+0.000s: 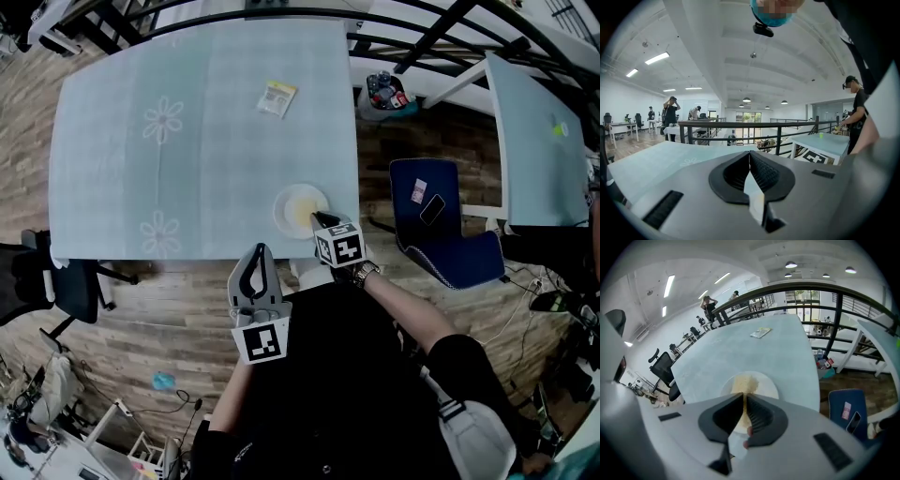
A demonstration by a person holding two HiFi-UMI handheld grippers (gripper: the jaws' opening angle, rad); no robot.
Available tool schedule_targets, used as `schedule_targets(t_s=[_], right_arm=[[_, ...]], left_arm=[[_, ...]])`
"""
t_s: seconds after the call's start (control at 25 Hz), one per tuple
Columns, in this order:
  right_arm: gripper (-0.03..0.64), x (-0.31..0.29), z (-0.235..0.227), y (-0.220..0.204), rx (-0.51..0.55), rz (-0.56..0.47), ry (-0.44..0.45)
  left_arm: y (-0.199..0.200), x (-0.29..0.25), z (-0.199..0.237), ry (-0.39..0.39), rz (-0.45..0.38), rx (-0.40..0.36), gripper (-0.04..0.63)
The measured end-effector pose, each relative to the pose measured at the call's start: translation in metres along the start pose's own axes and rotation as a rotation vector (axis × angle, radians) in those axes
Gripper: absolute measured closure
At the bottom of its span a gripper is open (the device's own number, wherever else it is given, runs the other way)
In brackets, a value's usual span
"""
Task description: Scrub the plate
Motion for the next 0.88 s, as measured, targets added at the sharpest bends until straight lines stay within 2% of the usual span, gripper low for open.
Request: schedule_targets(t_s=[0.16, 0.36, 0.56, 0.72, 0.88], right_arm=[[0.588, -0.011, 0.026, -0.004, 0.016, 0.024, 0.072], [0.587, -0.024, 0.046, -0.009, -0.059, 0.06, 0.133], [0.588, -0.035, 0.043, -0.033, -0.137, 0.131, 0.095], [0.586, -0.034, 0.031, -0.037, -0.194, 0.138, 0.071], [0.586, -0.033, 0.023, -0.037, -0.194, 0.138, 0.058]], left_arm=[[-0.003, 0.007, 0.005, 0.018, 0.012, 0.001, 0.581], [-0.005, 0.01, 0.006, 0.025, 0.019, -0.005, 0.581], [-0.005, 0.014, 0.007, 0.03, 0.014, -0.003, 0.581], [-0.006, 0.015, 0.007, 0.025, 0.017, -0.008, 0.581], [-0.006, 0.013, 0.005, 0.014, 0.023, -0.007, 0.581]])
Point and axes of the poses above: the fingertips, and each gripper's own axes: x backward along the fingers, z to its left, y out of its top, the point moved 4 cm from there along x, backward along the fingers, and after that the axes turned 13 degrees about -z, right-handed, at the moved point
